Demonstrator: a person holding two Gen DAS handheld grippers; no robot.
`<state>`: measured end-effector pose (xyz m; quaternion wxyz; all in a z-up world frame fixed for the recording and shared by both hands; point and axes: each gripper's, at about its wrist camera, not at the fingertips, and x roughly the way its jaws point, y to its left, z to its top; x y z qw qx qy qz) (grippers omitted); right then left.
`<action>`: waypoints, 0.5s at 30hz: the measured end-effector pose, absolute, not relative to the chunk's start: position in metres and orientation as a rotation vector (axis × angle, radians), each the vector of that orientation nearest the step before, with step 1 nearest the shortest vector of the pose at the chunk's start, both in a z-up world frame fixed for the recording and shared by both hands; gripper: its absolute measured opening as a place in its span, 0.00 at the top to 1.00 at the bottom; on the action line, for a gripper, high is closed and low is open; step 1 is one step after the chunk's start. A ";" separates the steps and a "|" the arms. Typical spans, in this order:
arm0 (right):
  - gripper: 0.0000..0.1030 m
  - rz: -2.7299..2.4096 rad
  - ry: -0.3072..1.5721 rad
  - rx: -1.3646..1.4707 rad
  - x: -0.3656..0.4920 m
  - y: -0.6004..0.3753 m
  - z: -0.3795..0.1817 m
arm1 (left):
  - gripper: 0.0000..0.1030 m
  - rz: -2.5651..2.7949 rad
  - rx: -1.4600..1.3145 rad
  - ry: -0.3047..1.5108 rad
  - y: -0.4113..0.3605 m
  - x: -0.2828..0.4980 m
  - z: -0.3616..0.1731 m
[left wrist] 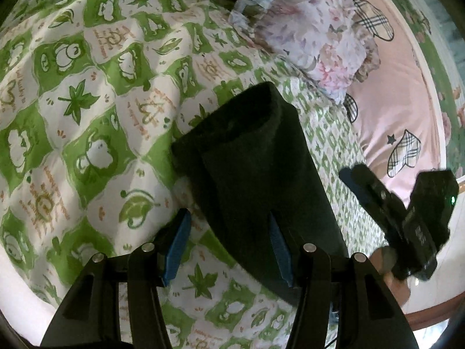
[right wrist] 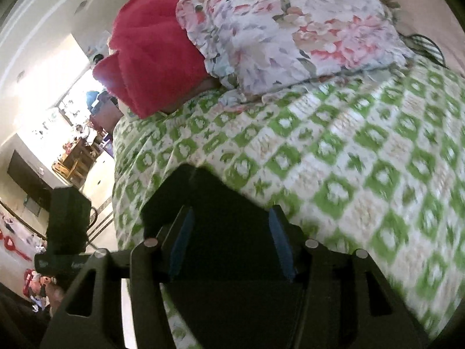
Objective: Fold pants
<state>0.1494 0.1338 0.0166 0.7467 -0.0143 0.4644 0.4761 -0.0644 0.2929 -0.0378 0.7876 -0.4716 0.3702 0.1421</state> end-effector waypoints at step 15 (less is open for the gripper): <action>0.50 1.256 1.143 -0.282 0.170 0.219 -0.019 | 0.62 0.394 -1.018 0.763 0.292 -0.057 -0.045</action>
